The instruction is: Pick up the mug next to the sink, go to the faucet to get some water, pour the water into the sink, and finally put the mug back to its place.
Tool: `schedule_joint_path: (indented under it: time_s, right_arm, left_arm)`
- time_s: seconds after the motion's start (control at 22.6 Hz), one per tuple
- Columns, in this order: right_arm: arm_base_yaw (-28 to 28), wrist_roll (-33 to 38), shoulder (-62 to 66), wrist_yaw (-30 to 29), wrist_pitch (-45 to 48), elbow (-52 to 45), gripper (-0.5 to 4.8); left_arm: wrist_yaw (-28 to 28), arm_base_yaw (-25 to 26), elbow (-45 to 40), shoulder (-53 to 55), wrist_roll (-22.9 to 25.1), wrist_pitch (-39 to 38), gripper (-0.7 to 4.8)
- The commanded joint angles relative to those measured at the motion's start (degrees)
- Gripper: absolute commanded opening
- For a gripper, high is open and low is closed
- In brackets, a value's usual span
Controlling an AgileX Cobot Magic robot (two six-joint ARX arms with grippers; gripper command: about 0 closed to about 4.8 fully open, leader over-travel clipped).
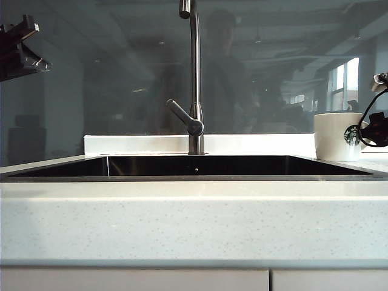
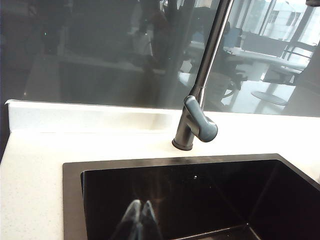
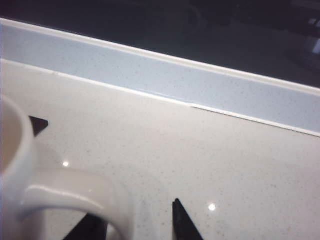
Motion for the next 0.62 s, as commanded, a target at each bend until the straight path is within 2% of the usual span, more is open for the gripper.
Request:
schedule_joint_path:
  time_s: [0.04,0.13,0.22,0.26,0.35,0.62]
  right_arm:
    - [0.04,0.42,0.92,-0.17,0.39,2.08,1.79]
    - [0.09,0.44,1.57,-0.63,0.50,2.56,1.77]
    - [0.61,0.59,2.34,-0.94,0.46,3.23,1.26]
    - [0.74,0.59,2.64,-0.96,0.57,3.32,0.58]
    - [1.05,0.59,2.64,-1.18,0.55,3.32,0.08]
    - [1.44,2.64,2.60,-0.96,2.32,3.58,-0.03]
  left_arm:
    - [0.13,-0.02,0.26,-0.15,0.26,-0.02,-0.04]
    - [0.13,-0.02,0.26,-0.15,0.26,-0.07,-0.04]
    - [0.13,-0.02,0.26,-0.15,0.26,-0.04,-0.04]
    - [0.13,-0.02,0.26,-0.15,0.26,-0.04,-0.04]
    - [0.13,-0.02,0.26,-0.15,0.28,-0.02,-0.04]
    - [0.09,-0.02,0.26,-0.15,0.39,0.04,-0.04]
